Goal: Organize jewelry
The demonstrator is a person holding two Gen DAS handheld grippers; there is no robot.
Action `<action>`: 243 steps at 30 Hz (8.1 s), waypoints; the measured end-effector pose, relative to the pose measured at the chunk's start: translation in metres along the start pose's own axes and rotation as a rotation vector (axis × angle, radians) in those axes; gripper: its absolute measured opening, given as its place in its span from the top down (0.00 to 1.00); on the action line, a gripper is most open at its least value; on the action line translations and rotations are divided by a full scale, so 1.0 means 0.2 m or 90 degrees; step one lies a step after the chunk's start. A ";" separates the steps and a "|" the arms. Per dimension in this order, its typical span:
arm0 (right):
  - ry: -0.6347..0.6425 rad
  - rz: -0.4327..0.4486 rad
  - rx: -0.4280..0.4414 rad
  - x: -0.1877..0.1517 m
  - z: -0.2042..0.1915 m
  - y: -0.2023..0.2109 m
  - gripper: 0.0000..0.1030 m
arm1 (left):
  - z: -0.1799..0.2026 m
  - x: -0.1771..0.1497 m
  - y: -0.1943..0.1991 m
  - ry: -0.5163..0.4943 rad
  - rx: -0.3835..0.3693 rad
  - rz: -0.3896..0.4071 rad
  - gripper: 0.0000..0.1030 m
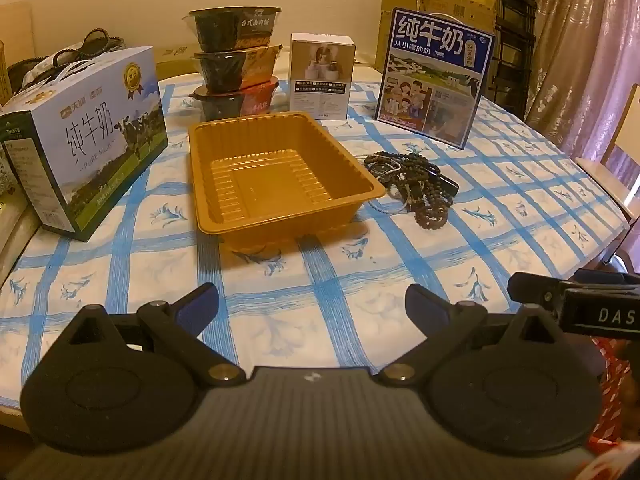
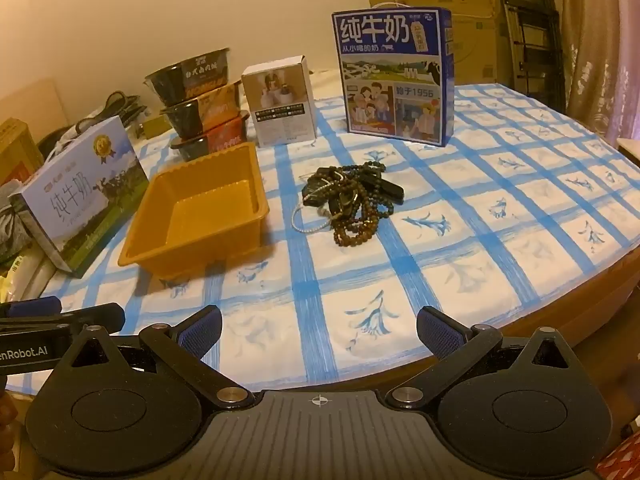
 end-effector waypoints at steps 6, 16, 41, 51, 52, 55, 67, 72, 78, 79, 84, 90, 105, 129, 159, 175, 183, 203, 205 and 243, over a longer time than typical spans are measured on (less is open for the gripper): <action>0.002 0.000 -0.002 0.00 0.00 0.00 0.00 | 0.00 0.00 0.00 -0.001 0.000 0.003 0.04; 0.003 0.004 0.001 0.01 -0.01 0.01 0.00 | 0.01 0.00 -0.01 -0.001 0.000 0.004 0.04; 0.003 0.005 0.001 0.01 -0.01 0.01 0.00 | 0.00 0.00 0.00 -0.001 -0.002 0.004 0.04; 0.003 0.006 0.001 0.01 -0.01 0.01 0.00 | 0.01 0.00 -0.01 -0.002 -0.001 0.005 0.04; 0.003 0.007 0.001 0.01 -0.01 0.01 0.00 | 0.01 0.01 -0.01 -0.002 -0.001 0.005 0.04; 0.003 0.007 0.001 0.01 -0.01 0.01 0.00 | 0.01 0.01 -0.01 -0.002 -0.002 0.005 0.04; 0.003 0.006 0.000 0.01 -0.01 0.01 0.00 | 0.01 0.01 -0.01 -0.001 -0.002 0.005 0.04; 0.003 0.006 0.000 0.01 -0.01 0.01 0.00 | 0.01 0.01 -0.01 -0.001 -0.002 0.005 0.04; 0.003 0.007 0.000 0.01 -0.01 0.01 0.00 | 0.01 0.01 -0.01 -0.001 -0.002 0.005 0.04; 0.003 0.006 0.000 0.01 -0.01 0.01 0.00 | 0.01 0.01 -0.01 -0.001 -0.003 0.005 0.04; 0.003 0.007 0.000 0.01 -0.01 0.00 0.00 | 0.01 0.01 -0.01 0.000 -0.003 0.004 0.04; 0.004 0.007 -0.001 0.01 0.00 0.00 0.00 | 0.03 0.01 -0.02 0.002 -0.004 0.001 0.04; -0.016 0.027 -0.011 0.03 0.05 -0.12 0.00 | -0.12 -0.01 -0.23 0.057 0.022 -0.013 0.04; -0.084 0.002 -0.055 0.06 0.32 -0.62 0.00 | -0.43 0.09 -0.70 0.325 0.107 0.088 0.23; -0.053 -0.002 -0.040 0.14 0.35 -0.85 0.00 | -0.51 0.19 -0.95 0.302 0.104 0.112 0.97; 0.076 0.047 -0.040 0.42 0.64 -0.92 0.58 | -0.60 0.33 -0.89 0.157 0.068 0.170 0.97; 0.174 0.014 -0.029 0.48 0.73 -1.09 0.69 | -0.57 0.38 -0.95 0.146 0.059 0.176 0.97; 0.359 -0.052 0.040 0.57 0.65 -1.37 0.68 | -0.53 0.42 -0.98 0.136 0.054 0.176 0.97; 0.379 -0.060 0.047 0.58 0.64 -1.39 0.68 | -0.52 0.42 -0.98 0.135 0.054 0.176 0.97; 0.090 -0.058 0.240 0.49 -0.22 -1.06 0.78 | -0.52 0.41 -0.88 0.122 0.046 0.189 0.96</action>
Point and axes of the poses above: each gripper's, at about its wrist camera, not at the fingertips, and y roughly against the way its jaws point, z to its right, x to its top, the point moved 7 cm from there along -y, roughly the way its jaws point, and after that the axes turned 7 degrees about x, right-handed, at the moved point
